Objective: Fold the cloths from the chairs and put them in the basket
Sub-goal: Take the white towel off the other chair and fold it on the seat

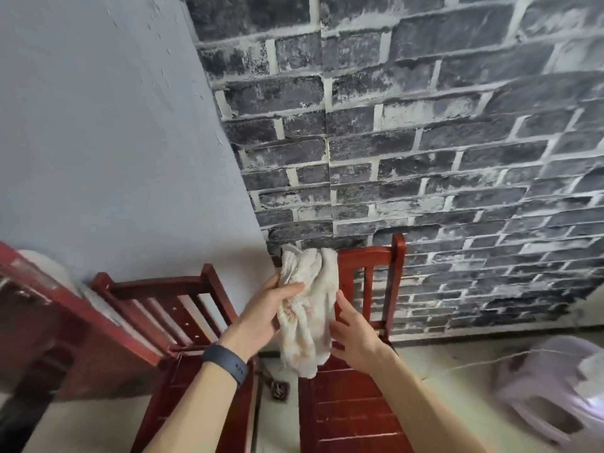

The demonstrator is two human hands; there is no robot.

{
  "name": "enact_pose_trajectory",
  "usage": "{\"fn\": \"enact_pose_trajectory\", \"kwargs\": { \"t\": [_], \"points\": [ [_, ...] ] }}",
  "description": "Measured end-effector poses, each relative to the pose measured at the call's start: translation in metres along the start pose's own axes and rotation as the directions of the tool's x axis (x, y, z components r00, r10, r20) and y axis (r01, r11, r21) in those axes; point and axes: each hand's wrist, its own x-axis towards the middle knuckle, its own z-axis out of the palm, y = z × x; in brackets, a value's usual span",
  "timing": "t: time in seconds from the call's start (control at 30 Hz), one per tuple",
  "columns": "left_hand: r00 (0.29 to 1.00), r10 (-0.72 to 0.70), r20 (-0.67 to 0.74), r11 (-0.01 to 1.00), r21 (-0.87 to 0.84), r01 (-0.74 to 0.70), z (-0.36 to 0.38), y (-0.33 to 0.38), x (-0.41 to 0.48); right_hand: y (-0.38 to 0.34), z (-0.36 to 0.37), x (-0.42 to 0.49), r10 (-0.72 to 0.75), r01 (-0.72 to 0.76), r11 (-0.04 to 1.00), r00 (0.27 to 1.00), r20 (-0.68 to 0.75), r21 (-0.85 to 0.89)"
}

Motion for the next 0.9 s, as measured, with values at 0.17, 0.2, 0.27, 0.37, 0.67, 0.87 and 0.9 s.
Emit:
{"fn": "enact_pose_trajectory", "kwargs": {
  "t": [0.17,0.2,0.27,0.37,0.67,0.87,0.9],
  "points": [
    [0.993,-0.032,-0.116,0.999,0.035,0.036,-0.011,-0.029,-0.063,0.033,0.004,-0.029,-0.027,0.018,0.994,0.997,0.079,0.108],
    [0.984,-0.040,-0.172,0.997,0.063,0.051,-0.016,-0.036,-0.075,0.040,0.004,-0.037,-0.040,0.035,0.993,0.998,0.043,0.111],
    [0.946,-0.044,-0.322,0.991,0.104,0.081,-0.029,-0.047,-0.097,0.051,0.002,-0.055,-0.085,0.091,0.988,0.995,-0.045,0.129],
    [0.872,-0.028,-0.489,0.990,0.107,0.091,-0.048,-0.053,-0.122,0.062,-0.012,-0.087,-0.214,0.224,0.962,0.974,-0.076,0.154],
    [0.739,0.069,-0.670,0.917,0.335,0.218,-0.070,-0.085,-0.141,0.071,-0.060,-0.153,-0.266,0.301,0.941,0.940,-0.213,0.154],
    [0.761,-0.032,-0.648,0.917,0.283,0.280,-0.075,-0.086,-0.135,0.064,-0.045,-0.169,-0.247,0.254,0.967,0.950,-0.192,0.011],
    [0.772,-0.042,-0.634,0.899,0.313,0.306,-0.076,-0.087,-0.135,0.065,-0.040,-0.171,-0.235,0.236,0.972,0.958,-0.166,-0.012]
  ]
}}
